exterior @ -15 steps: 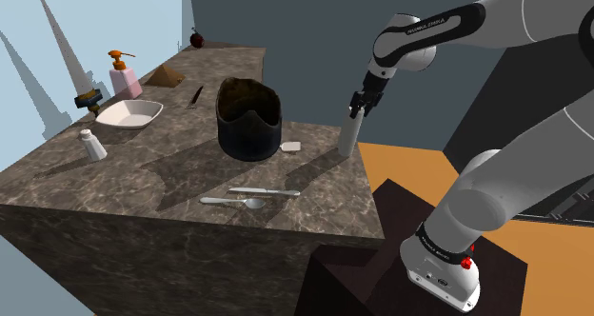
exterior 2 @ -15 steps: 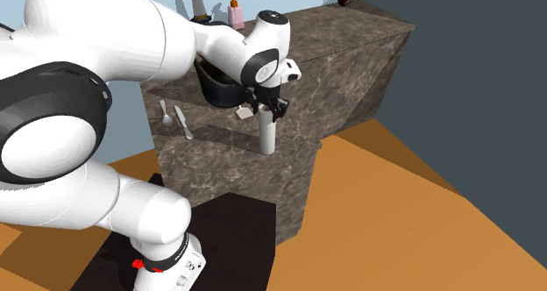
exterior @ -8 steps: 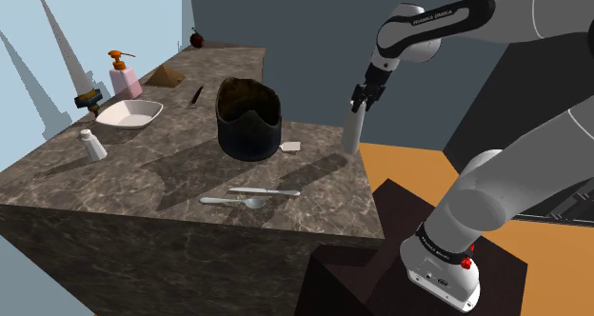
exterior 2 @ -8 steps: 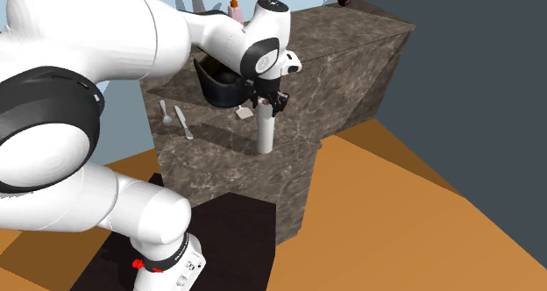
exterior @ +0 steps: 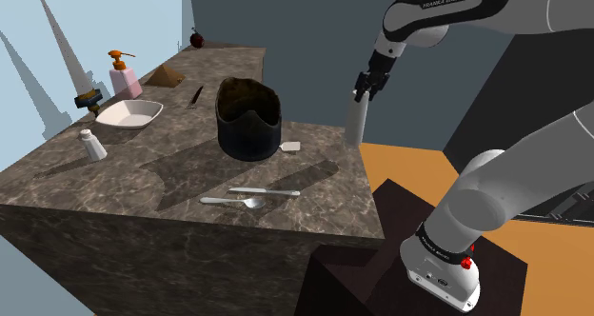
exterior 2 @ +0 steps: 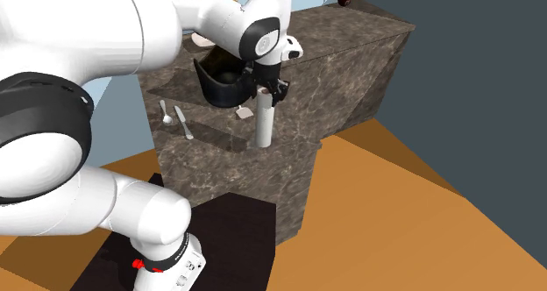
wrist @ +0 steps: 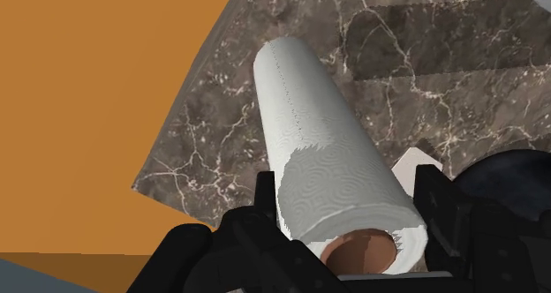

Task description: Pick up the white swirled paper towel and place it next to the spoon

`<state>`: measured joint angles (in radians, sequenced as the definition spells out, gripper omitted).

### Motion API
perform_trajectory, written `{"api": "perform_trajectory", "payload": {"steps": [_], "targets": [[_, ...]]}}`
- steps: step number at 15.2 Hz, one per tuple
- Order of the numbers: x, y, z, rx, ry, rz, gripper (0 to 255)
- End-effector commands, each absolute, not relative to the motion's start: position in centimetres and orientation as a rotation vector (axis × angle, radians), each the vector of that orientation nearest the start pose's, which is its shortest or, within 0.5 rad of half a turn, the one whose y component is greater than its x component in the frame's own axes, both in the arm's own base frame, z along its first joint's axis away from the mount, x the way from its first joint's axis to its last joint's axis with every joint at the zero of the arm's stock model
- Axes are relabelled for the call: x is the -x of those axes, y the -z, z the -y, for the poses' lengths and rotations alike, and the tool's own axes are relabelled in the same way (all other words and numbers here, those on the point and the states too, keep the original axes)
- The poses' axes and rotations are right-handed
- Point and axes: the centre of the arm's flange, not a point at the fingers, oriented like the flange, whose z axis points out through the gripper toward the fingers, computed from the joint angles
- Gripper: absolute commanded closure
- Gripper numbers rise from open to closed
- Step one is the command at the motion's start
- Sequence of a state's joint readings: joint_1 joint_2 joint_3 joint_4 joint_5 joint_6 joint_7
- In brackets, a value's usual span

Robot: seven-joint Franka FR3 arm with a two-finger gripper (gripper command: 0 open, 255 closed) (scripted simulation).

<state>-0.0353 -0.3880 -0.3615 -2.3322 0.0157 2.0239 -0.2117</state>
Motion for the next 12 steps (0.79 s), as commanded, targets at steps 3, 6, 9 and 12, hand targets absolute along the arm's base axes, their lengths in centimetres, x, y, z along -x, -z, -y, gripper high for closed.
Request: {"api": "perform_trajectory", "payload": {"steps": [3,6,9,12], "targets": [[-40.7,-50.4,18.0,3.001,0.145,-0.257,255],[-40.7,-52.0,18.0,3.001,0.145,-0.257,255],[-40.7,-53.6,18.0,3.001,0.145,-0.257,255],[-40.7,-55.2,18.0,3.001,0.145,-0.257,255]]}}
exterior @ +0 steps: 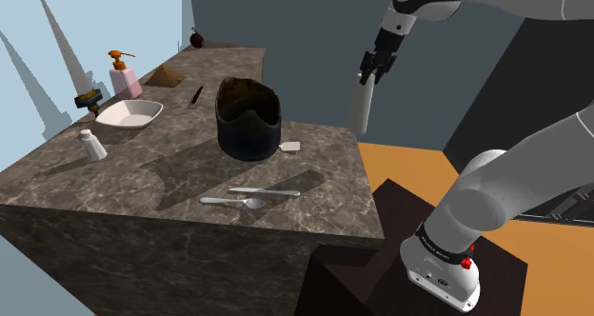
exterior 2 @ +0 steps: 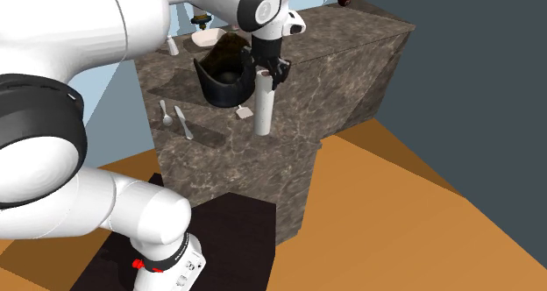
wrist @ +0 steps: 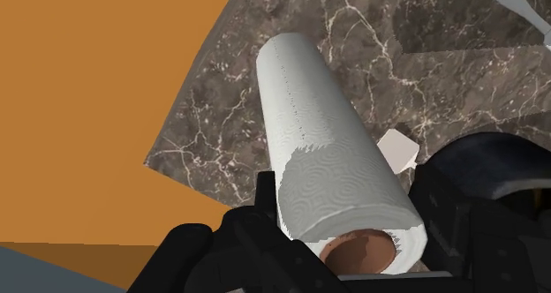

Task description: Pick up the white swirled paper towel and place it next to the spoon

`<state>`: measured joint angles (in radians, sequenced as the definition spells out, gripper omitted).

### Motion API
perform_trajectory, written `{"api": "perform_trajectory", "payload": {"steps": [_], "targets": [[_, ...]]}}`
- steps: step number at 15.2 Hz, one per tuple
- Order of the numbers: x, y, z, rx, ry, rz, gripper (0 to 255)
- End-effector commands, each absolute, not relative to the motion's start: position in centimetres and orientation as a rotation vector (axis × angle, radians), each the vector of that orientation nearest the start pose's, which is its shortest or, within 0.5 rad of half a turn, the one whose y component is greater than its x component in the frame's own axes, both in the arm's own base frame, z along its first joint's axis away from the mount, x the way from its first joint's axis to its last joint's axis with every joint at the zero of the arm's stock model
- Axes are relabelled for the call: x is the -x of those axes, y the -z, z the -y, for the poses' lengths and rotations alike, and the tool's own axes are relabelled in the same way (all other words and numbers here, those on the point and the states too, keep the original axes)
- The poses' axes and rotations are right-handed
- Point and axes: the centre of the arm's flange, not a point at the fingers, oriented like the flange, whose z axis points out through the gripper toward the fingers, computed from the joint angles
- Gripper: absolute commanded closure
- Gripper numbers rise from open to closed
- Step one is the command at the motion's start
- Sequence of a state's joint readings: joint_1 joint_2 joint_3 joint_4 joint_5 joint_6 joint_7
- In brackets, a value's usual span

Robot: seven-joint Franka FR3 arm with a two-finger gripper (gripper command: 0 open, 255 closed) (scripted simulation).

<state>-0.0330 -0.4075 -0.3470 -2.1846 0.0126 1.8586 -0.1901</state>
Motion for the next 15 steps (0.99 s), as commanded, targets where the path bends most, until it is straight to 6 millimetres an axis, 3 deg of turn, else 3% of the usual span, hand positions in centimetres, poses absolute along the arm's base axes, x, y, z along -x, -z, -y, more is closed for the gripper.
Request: {"api": "perform_trajectory", "payload": {"steps": [1,15], "targets": [[-40.7,-55.7,18.0,3.001,0.145,-0.257,255],[-40.7,-63.1,18.0,3.001,0.145,-0.257,255]]}}
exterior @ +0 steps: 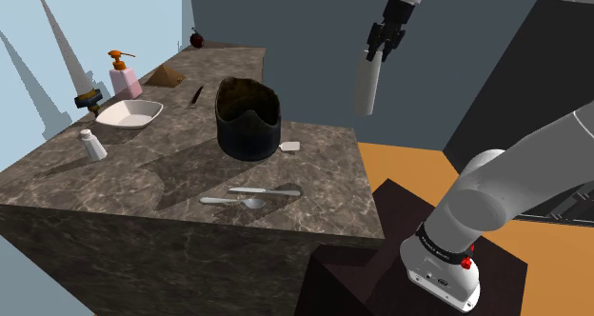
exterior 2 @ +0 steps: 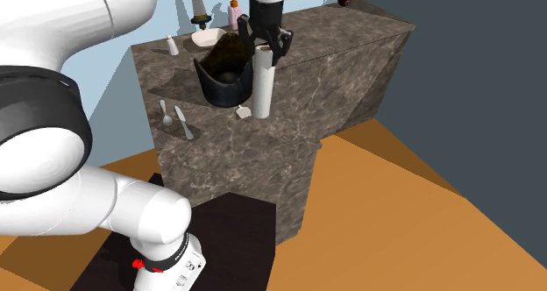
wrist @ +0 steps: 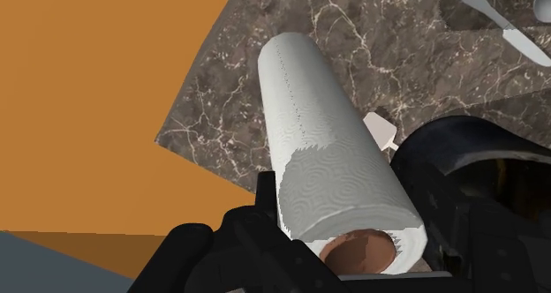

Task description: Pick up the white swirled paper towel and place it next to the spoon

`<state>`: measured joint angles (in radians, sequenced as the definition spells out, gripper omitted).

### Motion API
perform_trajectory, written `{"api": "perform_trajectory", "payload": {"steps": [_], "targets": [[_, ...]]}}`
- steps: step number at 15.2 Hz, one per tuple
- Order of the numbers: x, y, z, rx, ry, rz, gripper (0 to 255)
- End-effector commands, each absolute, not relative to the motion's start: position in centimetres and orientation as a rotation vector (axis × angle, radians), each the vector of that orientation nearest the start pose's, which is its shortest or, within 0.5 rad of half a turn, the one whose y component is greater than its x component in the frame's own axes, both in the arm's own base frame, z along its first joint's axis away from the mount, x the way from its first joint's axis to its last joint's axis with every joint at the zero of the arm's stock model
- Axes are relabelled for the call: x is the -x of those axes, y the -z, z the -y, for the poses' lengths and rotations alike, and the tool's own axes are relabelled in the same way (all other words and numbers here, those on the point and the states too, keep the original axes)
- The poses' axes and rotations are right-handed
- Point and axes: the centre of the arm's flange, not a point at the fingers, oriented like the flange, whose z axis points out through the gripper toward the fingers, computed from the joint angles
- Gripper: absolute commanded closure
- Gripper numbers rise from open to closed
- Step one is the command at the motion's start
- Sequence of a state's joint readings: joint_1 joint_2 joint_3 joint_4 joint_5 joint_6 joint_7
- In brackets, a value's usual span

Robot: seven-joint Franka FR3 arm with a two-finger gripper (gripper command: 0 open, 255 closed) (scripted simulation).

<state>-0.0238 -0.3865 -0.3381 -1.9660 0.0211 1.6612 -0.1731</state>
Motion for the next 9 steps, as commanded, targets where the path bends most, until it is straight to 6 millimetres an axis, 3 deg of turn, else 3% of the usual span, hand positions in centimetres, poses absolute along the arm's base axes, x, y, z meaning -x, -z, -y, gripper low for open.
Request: {"api": "perform_trajectory", "payload": {"steps": [1,9], "targets": [[-40.7,-63.6,18.0,3.001,0.145,-0.257,255],[-40.7,-67.8,18.0,3.001,0.145,-0.257,255]]}}
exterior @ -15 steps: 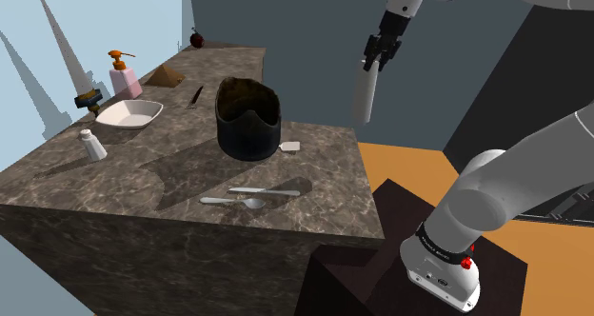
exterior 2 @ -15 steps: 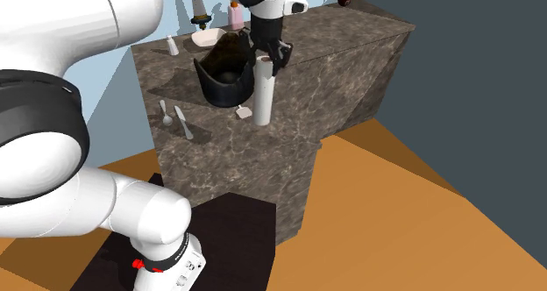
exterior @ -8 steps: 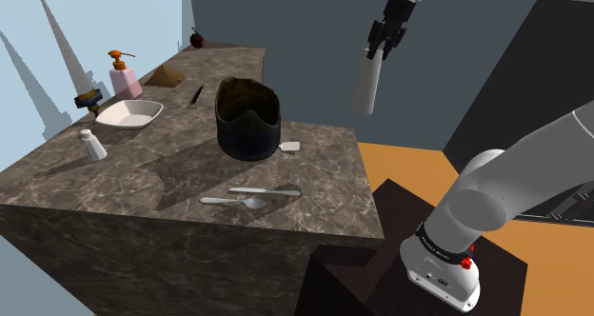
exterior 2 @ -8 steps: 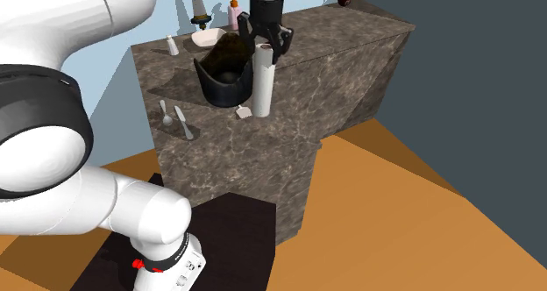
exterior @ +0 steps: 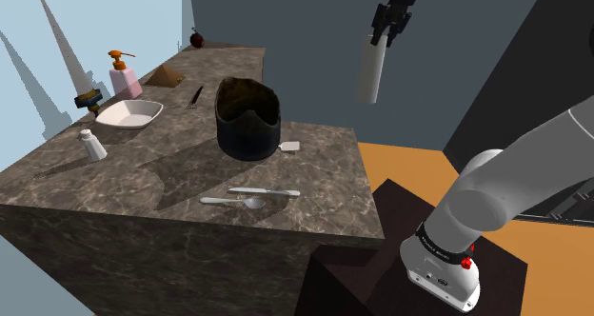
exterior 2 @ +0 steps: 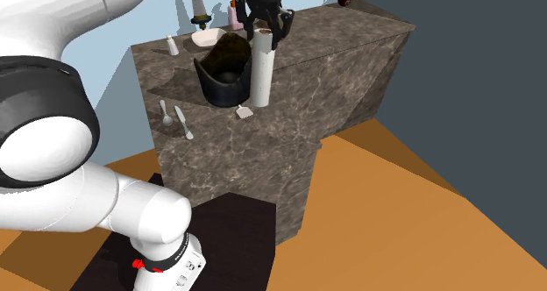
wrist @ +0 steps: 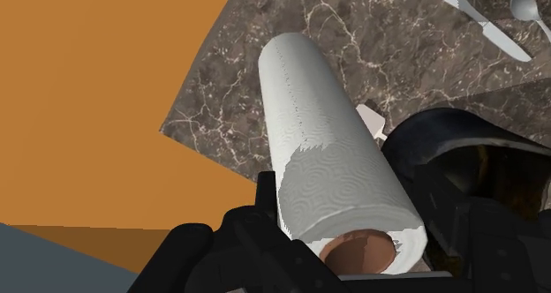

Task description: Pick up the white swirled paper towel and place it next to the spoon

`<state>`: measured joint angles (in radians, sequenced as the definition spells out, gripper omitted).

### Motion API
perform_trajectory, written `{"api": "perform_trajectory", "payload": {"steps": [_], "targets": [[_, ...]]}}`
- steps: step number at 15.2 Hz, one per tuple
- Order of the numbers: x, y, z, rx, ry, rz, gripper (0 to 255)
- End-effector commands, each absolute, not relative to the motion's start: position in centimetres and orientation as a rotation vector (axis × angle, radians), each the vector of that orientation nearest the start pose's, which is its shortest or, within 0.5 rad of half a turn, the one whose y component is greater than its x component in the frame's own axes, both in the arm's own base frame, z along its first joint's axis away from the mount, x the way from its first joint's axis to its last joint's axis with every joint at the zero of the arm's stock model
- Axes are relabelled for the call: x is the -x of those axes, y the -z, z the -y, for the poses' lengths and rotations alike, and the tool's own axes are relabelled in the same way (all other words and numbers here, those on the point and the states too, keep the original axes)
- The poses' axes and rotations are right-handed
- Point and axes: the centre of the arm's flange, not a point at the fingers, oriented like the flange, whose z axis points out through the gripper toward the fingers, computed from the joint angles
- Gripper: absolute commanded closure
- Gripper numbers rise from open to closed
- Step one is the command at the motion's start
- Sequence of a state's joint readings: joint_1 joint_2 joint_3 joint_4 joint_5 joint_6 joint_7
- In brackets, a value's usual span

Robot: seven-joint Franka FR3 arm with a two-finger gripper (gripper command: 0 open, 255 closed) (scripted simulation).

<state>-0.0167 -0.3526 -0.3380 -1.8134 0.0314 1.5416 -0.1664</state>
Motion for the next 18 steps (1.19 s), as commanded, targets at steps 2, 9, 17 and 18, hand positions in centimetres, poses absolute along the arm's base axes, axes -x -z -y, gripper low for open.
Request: {"api": "perform_trajectory", "payload": {"steps": [2,9,17,18], "targets": [[-40.7,-68.9,18.0,3.001,0.145,-0.257,255],[-40.2,-69.9,11.4,3.001,0.145,-0.257,255],[-39.2,-69.9,0.9,3.001,0.145,-0.257,255],[-39.1,-69.9,-0.4,3.001,0.145,-0.257,255]]}}
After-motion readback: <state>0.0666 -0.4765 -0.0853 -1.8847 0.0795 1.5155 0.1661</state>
